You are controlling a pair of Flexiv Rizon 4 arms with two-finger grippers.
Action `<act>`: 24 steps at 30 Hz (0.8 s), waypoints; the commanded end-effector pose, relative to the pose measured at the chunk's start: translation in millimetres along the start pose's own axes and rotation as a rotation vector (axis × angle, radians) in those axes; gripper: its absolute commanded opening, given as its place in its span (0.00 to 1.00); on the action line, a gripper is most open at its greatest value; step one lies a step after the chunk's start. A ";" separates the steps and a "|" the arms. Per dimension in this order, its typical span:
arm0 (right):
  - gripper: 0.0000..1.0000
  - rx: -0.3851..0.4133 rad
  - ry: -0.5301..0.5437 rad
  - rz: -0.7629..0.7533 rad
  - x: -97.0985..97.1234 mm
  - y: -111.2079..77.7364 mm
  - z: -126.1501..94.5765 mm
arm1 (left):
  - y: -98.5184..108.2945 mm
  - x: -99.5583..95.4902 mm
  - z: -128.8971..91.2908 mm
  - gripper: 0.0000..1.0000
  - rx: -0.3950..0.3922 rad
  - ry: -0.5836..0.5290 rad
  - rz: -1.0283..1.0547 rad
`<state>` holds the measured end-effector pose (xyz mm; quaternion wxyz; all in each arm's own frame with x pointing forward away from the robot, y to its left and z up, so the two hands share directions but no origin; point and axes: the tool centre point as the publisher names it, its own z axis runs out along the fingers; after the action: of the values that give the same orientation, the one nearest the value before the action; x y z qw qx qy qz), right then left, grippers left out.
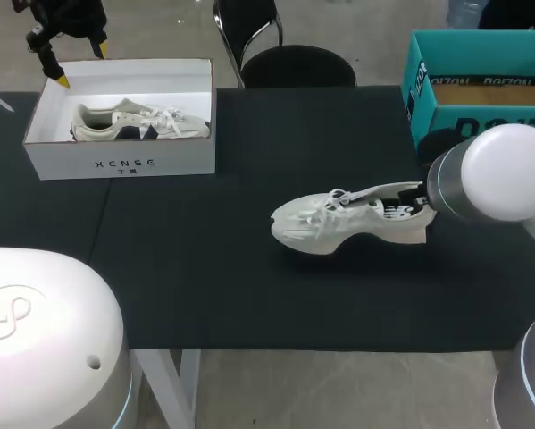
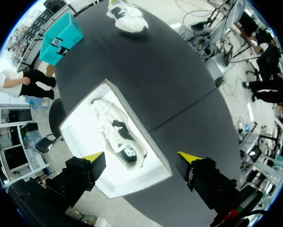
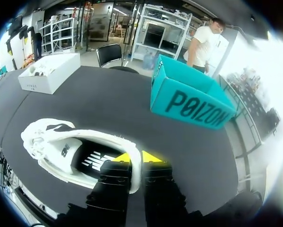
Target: Take the shoe out of the shoebox, open the shoe tongue, remove and reinsert the insole, then place the shoe into the shoebox
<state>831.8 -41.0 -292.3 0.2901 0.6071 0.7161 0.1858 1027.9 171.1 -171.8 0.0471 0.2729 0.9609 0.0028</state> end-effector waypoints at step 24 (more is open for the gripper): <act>0.00 0.122 -0.009 0.092 20.4 -24.6 48.2 | -0.4 0.8 -0.3 1.00 -0.002 0.000 0.000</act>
<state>843.8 -31.3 -347.4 0.2463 0.6559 0.6975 0.1505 1027.9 171.1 -171.8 0.0471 0.2729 0.9609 0.0028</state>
